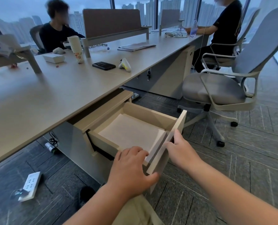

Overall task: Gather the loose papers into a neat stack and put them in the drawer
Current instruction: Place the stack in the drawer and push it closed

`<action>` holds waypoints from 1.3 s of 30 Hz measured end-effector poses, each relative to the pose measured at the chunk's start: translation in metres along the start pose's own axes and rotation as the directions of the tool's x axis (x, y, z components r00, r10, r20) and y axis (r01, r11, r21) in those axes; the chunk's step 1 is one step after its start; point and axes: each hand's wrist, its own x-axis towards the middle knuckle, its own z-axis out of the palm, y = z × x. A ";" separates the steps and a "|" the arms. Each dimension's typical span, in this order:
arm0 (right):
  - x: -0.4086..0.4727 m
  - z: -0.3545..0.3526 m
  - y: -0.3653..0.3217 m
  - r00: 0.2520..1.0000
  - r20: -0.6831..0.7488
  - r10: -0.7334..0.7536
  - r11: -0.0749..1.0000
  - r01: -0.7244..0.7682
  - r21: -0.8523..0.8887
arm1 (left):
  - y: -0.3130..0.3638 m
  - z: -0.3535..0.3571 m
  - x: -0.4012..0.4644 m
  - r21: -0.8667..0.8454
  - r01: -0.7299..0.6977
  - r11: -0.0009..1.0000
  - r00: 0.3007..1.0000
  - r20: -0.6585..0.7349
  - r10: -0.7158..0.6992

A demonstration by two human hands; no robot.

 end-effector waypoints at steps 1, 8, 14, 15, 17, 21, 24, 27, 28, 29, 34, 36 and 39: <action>0.001 0.003 -0.001 1.000 0.012 -0.009 1.000 0.009 0.022 | -0.007 0.000 0.000 -0.005 0.030 1.000 0.999 -0.028 -0.030; 0.031 0.046 -0.026 0.989 0.115 -0.094 0.992 0.084 0.091 | -0.068 -0.009 0.013 -0.028 0.209 0.977 0.969 -0.132 -0.211; 0.067 0.094 -0.060 0.971 0.184 -0.152 0.984 0.130 0.125 | -0.127 -0.026 0.031 0.012 0.316 0.949 0.931 -0.195 -0.308; 0.073 0.101 -0.065 0.969 0.180 -0.166 0.982 0.146 0.121 | -0.135 -0.029 0.035 0.048 0.337 0.940 0.925 -0.201 -0.322; 0.085 0.116 -0.074 0.966 0.184 -0.184 0.980 0.165 0.110 | -0.150 -0.035 0.043 0.102 0.382 0.919 0.914 -0.189 -0.359; 0.099 0.139 -0.090 0.953 0.234 -0.191 0.981 0.175 0.089 | -0.176 -0.041 0.052 0.034 0.427 0.904 0.890 -0.190 -0.414; 0.109 0.153 -0.097 0.951 0.257 -0.173 0.984 0.156 0.086 | -0.191 -0.042 0.052 -0.027 0.390 0.921 0.894 -0.230 -0.385; 0.118 0.164 -0.099 0.952 0.256 -0.169 0.985 0.154 0.078 | -0.199 -0.042 0.054 -0.040 0.386 0.922 0.889 -0.249 -0.383; 0.120 0.167 -0.099 0.951 0.257 -0.170 0.985 0.155 0.079 | -0.200 -0.042 0.055 -0.044 0.390 0.920 0.886 -0.254 -0.388; 0.123 0.171 -0.099 0.949 0.261 -0.176 0.984 0.160 0.081 | -0.202 -0.042 0.056 -0.049 0.396 0.917 0.882 -0.256 -0.395; 0.135 0.182 -0.098 0.939 0.276 -0.207 0.978 0.191 0.086 | -0.211 -0.041 0.058 -0.095 0.409 0.908 0.867 -0.270 -0.419; 0.138 0.185 -0.099 0.937 0.275 -0.217 0.976 0.202 0.080 | -0.212 -0.040 0.059 -0.092 0.407 0.909 0.866 -0.276 -0.416; 0.143 0.192 -0.100 0.933 0.261 -0.247 0.969 0.239 0.063 | -0.216 -0.039 0.061 -0.093 0.405 0.909 0.863 -0.291 -0.414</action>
